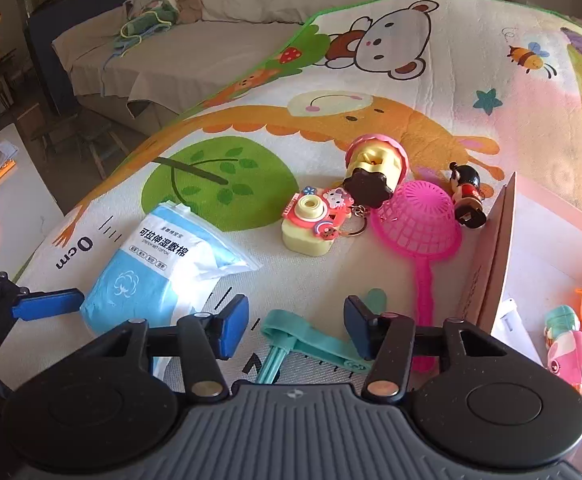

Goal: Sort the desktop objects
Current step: 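Grasp the teal toy with the right gripper while the left gripper grasps the blue wipe pack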

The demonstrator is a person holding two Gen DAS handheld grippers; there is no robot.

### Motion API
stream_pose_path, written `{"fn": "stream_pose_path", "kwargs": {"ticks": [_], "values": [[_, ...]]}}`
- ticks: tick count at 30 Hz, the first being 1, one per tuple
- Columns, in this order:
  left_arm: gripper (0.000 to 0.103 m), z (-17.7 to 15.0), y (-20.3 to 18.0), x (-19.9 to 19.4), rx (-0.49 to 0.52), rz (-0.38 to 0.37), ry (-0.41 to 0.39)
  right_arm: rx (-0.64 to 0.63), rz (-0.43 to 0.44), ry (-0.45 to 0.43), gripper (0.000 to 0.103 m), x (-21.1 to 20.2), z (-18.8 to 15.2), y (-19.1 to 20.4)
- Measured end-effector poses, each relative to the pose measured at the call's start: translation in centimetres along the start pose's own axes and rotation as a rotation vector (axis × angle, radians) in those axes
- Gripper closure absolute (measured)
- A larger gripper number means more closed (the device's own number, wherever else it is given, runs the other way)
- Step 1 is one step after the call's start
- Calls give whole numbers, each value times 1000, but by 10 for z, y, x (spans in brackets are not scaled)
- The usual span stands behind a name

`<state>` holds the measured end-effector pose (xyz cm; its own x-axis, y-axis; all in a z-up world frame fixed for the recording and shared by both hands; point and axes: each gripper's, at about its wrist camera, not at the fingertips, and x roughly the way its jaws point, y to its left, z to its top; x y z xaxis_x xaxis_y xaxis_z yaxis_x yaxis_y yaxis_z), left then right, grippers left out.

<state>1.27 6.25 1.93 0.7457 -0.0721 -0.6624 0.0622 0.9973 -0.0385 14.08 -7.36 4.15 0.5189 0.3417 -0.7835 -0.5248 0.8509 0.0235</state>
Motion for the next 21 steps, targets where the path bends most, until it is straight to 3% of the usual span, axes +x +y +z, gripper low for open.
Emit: {"fn": "stream_pose_path", "kwargs": {"ticks": [2,5,9,12,16,21], "values": [[0,0,3,-3,-6,9,-2,-7,-4,17,71,6,-5,3],[0,-1,10,-7,-22,24,-4,-46,-31,16,71,0,-17,15],[0,4,15,-11,-44,25,-14,-109,-84,-29,70,-28,-42,30],[0,12,11,-10,-44,13,-30,-129,-71,-38,71,-54,-66,35],[0,26,0,6,-20,25,-30,-92,-67,-18,72,-74,-94,25],[0,34,-7,34,-23,55,50,32,-118,-4,72,-83,-122,-3]]}}
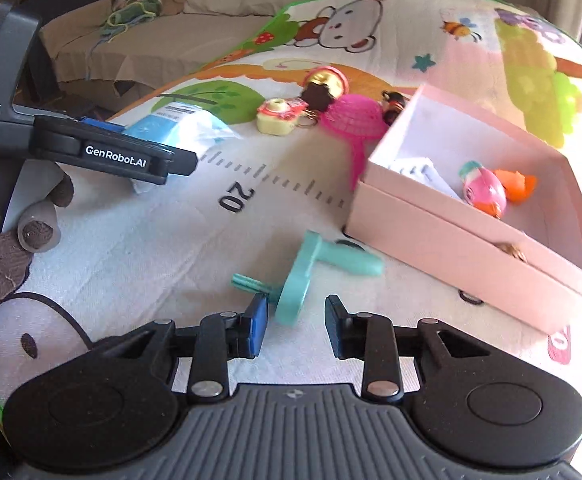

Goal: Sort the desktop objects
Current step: 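Grasp the teal toy with the right gripper while the left gripper grasps the blue wipe pack, then carry the blue wipe pack with the left gripper and drop it into the box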

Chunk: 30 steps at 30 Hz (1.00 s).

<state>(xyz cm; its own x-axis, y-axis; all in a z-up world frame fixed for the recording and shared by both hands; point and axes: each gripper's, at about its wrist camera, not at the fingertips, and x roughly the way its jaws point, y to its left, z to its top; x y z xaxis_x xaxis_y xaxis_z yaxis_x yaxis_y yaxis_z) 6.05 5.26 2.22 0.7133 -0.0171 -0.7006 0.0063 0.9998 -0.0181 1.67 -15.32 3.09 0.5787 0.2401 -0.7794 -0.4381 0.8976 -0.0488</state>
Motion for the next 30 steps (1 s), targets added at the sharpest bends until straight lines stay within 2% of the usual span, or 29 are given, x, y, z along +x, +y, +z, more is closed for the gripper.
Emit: {"fn": "stream_pose_path", "kwargs": {"ticks": [4,9,11,13,17,22,24,27,30], "values": [[0,-2,-2,3,3,20,11,82,-4,-4,72,-2,-9,-20],[3,-2,-4,0,14,30,3,91,-33,-38,70,-7,-15,-19],[26,-2,-6,0,26,35,3,102,-27,-51,69,-9,-14,-19],[34,-1,-5,0,20,31,11,118,-18,-60,68,-9,-12,-20],[43,-3,-5,-4,33,30,-1,123,-6,-77,63,-9,-6,-18],[45,-14,-14,-21,74,-56,16,123,4,-94,58,-9,2,-14],[44,-23,-24,-32,117,-96,20,123,9,-102,53,-10,5,-13],[42,-34,-37,-39,167,-111,26,128,18,-108,51,-9,10,-13],[42,-36,-40,-41,177,-113,27,136,19,-104,51,-4,15,-14]]}}
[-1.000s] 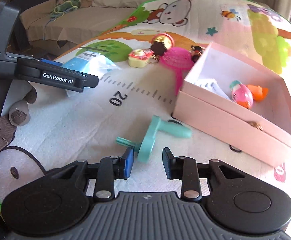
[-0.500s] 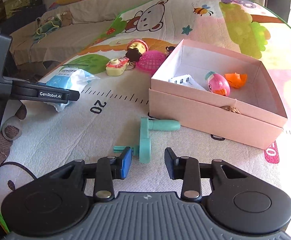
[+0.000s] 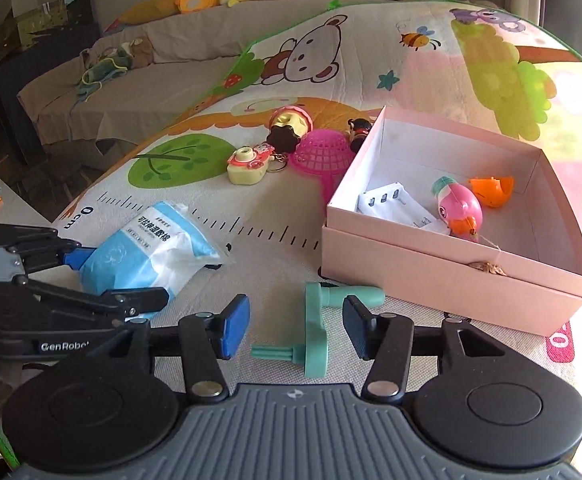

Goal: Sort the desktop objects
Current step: 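Carry the blue wipe pack with the left gripper and drop it into the box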

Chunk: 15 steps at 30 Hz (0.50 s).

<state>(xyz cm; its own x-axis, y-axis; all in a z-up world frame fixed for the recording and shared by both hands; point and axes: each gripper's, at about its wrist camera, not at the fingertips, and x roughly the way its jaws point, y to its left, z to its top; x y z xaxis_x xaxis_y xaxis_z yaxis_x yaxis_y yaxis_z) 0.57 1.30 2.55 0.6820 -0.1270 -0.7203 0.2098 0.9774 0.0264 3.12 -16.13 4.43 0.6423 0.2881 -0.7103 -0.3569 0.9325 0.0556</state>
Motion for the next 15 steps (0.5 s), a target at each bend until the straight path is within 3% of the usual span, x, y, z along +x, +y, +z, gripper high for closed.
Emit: {"fn": "stream_pose_path", "kwargs": {"ticks": [4,6,9,15], "values": [[36,0,2,1,-5,7,2,39,5,41,58,19,6,-5],[33,0,3,1,-7,12,3,46,16,65,73,27,5,-6],[29,0,5,2,-12,18,4,41,19,96,85,29,-1,-6],[24,6,3,10,-11,36,18,-2,-46,94,86,5,-22,-21]]}}
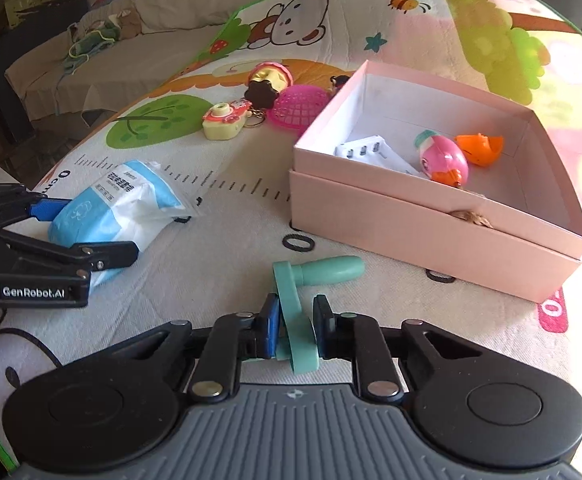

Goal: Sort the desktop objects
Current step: 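Carry the blue wipe pack with the left gripper and drop it into the box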

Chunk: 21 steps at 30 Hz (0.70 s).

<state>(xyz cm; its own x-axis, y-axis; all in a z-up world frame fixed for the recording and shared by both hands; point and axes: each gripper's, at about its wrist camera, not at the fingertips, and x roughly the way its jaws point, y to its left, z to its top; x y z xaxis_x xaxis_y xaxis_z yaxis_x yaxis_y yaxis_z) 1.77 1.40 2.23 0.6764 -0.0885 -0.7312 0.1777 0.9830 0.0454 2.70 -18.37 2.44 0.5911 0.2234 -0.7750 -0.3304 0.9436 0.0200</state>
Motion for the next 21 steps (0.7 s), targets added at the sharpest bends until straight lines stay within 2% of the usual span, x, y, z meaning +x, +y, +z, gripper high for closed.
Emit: {"fn": "stream_pose_path", "kwargs": {"ticks": [3,7,8,11,14,17,21], "values": [[25,5,-2,8,-4,6,5,38,-39,4,86,-8,-9,-21],[33,9,-2,16,-28,-13,4,78,-49,5,85,-10,-12,-36],[38,10,-4,16,-27,-18,0,80,-50,3,85,-10,-11,-37],[41,8,-6,15,-18,-27,-3,64,-54,-13,84,-4,-7,-33],[42,6,-8,10,-11,-32,-2,33,-69,-24,85,-1,-4,-27],[43,2,-13,3,-2,-32,1,7,-69,-18,91,-2,-4,-23],[43,-3,-24,-11,28,-53,-4,-18,-53,-3,92,-13,-13,-20]]}}
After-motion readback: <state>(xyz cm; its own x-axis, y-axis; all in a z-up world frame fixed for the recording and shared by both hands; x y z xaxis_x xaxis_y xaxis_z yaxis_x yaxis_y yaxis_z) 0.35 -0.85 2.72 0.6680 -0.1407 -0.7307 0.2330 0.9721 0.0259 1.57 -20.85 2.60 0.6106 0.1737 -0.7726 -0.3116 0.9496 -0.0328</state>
